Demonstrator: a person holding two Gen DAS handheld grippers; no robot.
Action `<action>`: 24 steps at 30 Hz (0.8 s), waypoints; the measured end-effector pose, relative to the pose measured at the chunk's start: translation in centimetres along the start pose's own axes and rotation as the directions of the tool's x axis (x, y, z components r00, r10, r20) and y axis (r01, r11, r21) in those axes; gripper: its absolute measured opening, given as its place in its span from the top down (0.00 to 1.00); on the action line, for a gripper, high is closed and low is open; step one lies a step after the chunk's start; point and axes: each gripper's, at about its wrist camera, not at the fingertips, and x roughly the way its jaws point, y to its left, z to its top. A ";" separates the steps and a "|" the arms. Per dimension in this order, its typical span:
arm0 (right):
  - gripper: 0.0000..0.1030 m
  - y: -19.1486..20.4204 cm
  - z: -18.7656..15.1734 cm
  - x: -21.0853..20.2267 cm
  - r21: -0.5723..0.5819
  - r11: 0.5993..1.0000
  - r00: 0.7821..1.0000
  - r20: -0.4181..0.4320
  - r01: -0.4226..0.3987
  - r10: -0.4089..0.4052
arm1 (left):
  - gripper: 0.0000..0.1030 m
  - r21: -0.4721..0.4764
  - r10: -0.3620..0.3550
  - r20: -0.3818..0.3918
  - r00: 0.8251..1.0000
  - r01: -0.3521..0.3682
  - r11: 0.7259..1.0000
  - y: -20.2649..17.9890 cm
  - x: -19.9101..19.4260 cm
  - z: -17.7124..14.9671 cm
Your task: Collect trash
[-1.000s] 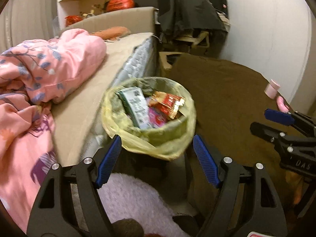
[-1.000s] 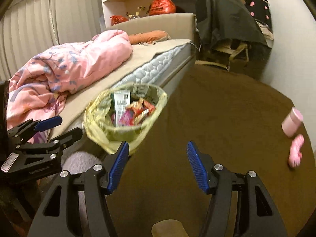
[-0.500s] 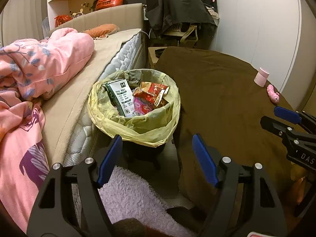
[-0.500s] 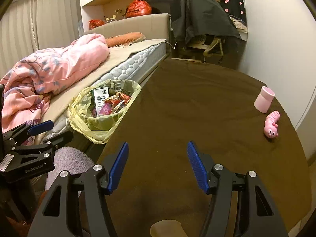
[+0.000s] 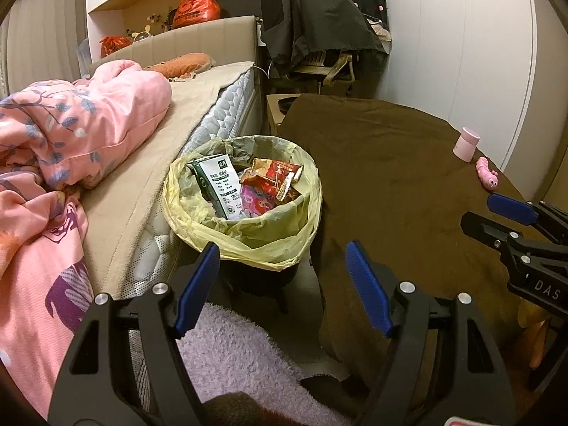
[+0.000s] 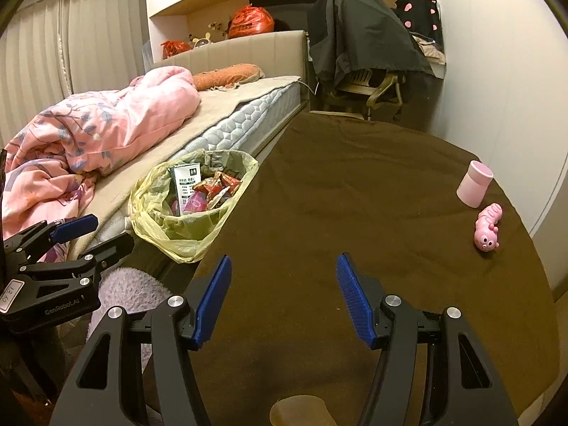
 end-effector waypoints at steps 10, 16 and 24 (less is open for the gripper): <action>0.44 0.2 0.0 0.1 -0.001 1.000 1.000 -0.006 -0.005 0.005 | 0.32 -0.005 0.011 -0.002 1.000 -0.011 1.000 0.1 -0.1 0.0; 0.44 0.2 0.0 0.1 -0.001 1.000 1.000 -0.006 -0.006 0.006 | 0.32 -0.005 0.010 -0.002 1.000 -0.010 1.000 0.1 -0.1 0.0; 0.44 0.2 0.0 0.1 0.000 1.000 1.000 -0.006 -0.007 0.007 | 0.32 -0.006 0.011 -0.002 1.000 -0.011 1.000 0.1 -0.1 0.0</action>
